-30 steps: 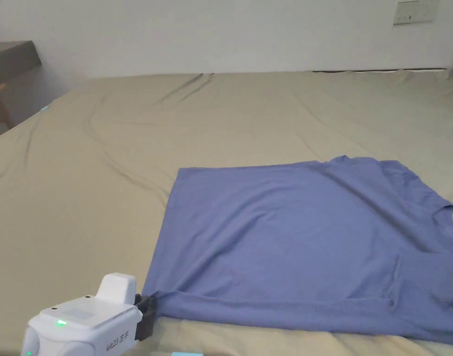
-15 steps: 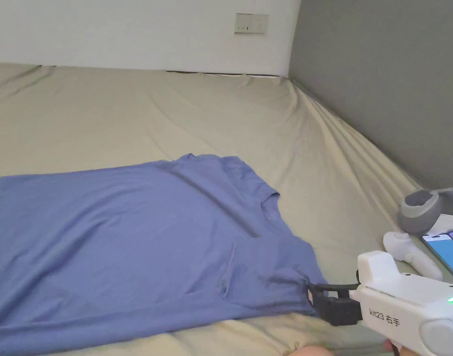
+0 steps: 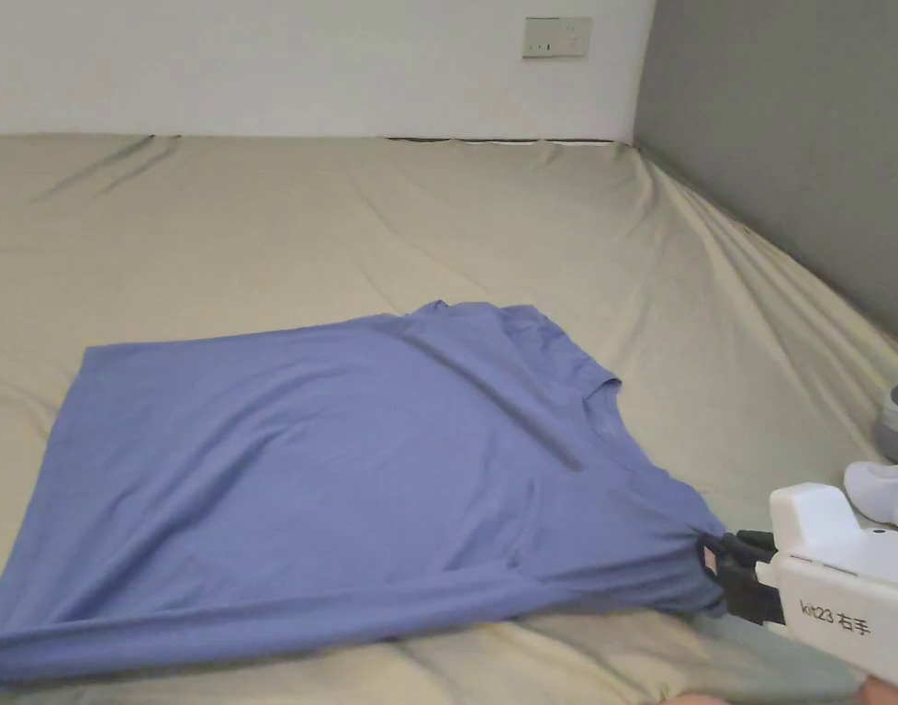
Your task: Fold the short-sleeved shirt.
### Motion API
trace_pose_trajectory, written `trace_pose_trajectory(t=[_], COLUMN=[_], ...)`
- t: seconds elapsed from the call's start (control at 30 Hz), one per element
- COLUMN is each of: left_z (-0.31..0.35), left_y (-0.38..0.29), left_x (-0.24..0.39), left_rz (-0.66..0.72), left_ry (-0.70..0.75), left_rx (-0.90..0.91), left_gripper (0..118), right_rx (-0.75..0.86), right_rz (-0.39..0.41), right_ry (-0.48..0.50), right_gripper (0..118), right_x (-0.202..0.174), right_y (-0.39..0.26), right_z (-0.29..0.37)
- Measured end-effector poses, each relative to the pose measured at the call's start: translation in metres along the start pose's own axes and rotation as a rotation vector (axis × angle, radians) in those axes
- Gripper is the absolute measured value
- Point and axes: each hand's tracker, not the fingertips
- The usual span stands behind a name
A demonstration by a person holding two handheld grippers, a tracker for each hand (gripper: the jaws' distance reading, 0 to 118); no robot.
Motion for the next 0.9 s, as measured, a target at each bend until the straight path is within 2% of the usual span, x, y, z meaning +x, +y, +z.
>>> trace_pose_trajectory(t=[0.23,0.37,0.53,0.7,0.8,0.9], left_z=[-0.031,-0.08,-0.148,-0.195,-0.205,-0.198], left_y=[0.071,0.109,0.132,0.123,0.109,0.111], left_x=[-0.018,-0.028,-0.029,-0.033,-0.036,-0.04], left_rz=[0.0,0.01,-0.046,-0.061,-0.064,-0.059], left_ry=[0.002,0.009,0.045,0.059,0.056,0.056], left_rx=[-0.015,-0.067,-0.154,-0.23,-0.241,-0.199], left_gripper=[1,1,1,1,1,3], right_rx=[-0.009,-0.068,-0.166,-0.245,-0.237,-0.211], right_rz=[0.128,0.153,0.195,0.204,0.209,0.133], right_ry=[-0.022,-0.041,-0.082,-0.108,-0.123,-0.126], right_gripper=[1,1,1,1,1,2], right_x=[0.0,0.008,0.013,0.018,0.022,0.029], right_y=[0.093,0.131,0.14,0.122,0.11,0.113], right_z=[-0.017,-0.066,-0.142,-0.193,-0.203,-0.195])
